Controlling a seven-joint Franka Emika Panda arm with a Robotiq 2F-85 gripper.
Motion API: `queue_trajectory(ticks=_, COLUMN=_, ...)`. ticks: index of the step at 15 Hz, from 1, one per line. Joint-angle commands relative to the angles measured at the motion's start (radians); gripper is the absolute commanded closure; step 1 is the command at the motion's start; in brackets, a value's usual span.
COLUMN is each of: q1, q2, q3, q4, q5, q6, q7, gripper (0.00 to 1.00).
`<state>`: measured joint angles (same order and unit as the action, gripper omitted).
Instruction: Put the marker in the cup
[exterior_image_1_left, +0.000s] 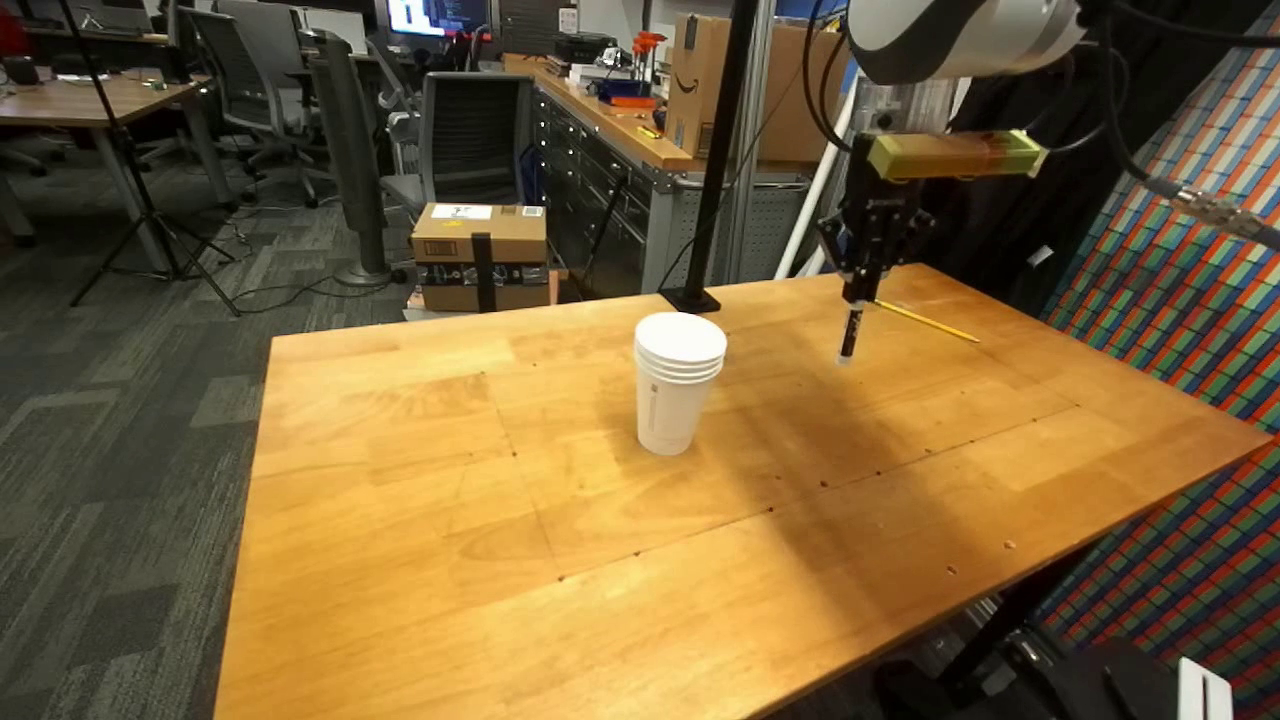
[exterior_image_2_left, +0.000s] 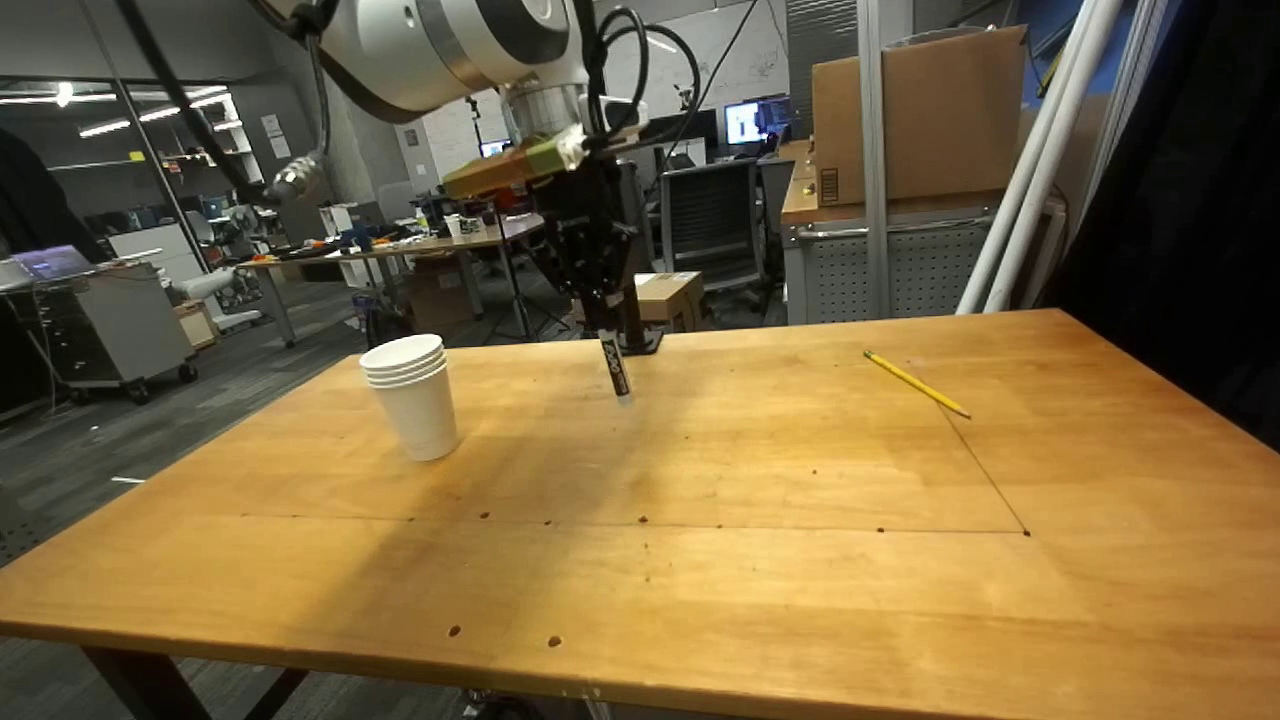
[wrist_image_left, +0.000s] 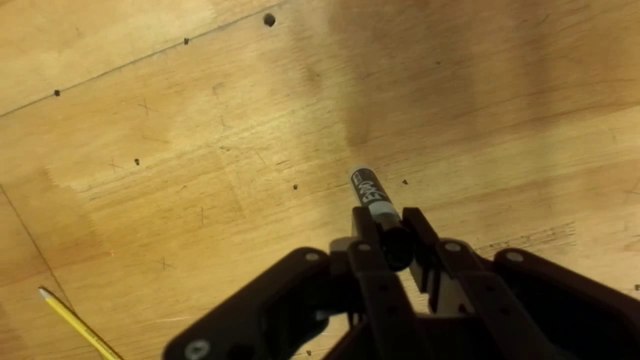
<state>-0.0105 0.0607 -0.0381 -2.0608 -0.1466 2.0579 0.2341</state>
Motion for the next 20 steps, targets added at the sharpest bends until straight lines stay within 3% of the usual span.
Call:
queue_trajectory(ticks=1, q1=0.036, q2=-0.062, q3=0.037, q4=0.055, q5=-0.03, q6=-0.137, q7=0.106, gripper=0.91)
queue_trajectory(ticks=12, q1=0.141, q2=-0.073, q3=0.193, q4=0.258, q5=-0.094, q6=-0.363, q7=0.347, gripper=0.91)
queue_trajectory(ticks=20, q1=0.195, q2=-0.017, q3=0.237, q4=0.376, q5=-0.056, q6=-0.431, q7=0.482, gripper=0.91)
